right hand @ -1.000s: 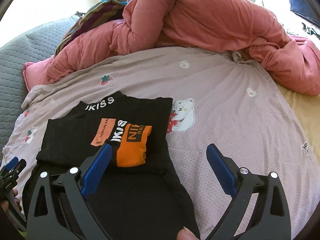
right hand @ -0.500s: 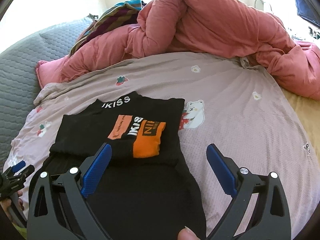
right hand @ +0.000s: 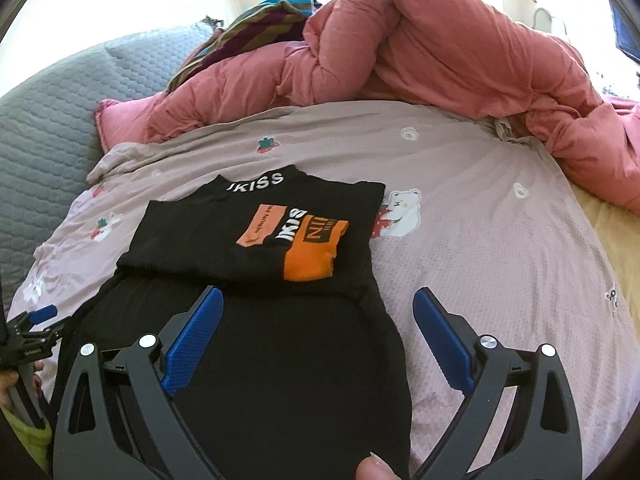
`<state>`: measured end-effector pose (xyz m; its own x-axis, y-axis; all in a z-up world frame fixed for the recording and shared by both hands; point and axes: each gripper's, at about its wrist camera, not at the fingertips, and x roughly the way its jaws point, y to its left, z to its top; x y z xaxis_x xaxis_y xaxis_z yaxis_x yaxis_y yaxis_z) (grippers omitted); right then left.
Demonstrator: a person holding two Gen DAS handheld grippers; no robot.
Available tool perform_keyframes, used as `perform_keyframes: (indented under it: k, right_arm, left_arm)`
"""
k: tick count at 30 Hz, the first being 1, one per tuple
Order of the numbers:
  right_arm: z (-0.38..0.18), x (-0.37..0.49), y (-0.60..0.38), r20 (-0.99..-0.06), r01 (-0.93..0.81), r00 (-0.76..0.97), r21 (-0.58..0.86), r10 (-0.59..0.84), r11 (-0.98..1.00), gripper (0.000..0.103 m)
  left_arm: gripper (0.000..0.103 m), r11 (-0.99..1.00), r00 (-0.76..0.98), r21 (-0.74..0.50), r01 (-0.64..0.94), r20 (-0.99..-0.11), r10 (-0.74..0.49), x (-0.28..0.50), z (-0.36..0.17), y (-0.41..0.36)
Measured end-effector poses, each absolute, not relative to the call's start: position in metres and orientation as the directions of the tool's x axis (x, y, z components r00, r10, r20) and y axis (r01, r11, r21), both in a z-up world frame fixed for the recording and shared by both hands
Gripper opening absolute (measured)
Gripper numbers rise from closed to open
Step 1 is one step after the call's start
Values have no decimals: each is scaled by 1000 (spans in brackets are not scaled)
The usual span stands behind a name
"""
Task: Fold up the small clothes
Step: 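Move the left tool to the shirt's hem edge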
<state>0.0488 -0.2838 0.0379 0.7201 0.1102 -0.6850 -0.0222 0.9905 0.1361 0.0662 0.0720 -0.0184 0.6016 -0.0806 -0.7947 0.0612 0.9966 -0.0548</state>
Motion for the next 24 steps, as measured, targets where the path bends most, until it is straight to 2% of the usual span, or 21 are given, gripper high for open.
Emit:
perform_keyframes:
  k: [12, 20, 24]
  right_arm:
    - [28, 17, -290, -714, -62, 687, 125, 133, 990, 96]
    - [18, -3, -301, -734, -61, 667, 115, 126, 992, 96]
    - [15, -13, -304, -739, -74, 661, 114, 134, 991, 96]
  left_arm:
    - [93, 991, 555, -109, 82, -821, -137, 42, -24, 81]
    - [60, 987, 512, -129, 98, -844, -161, 26, -33, 83]
    - [52, 985, 500, -141, 96, -849, -170, 21, -34, 84]
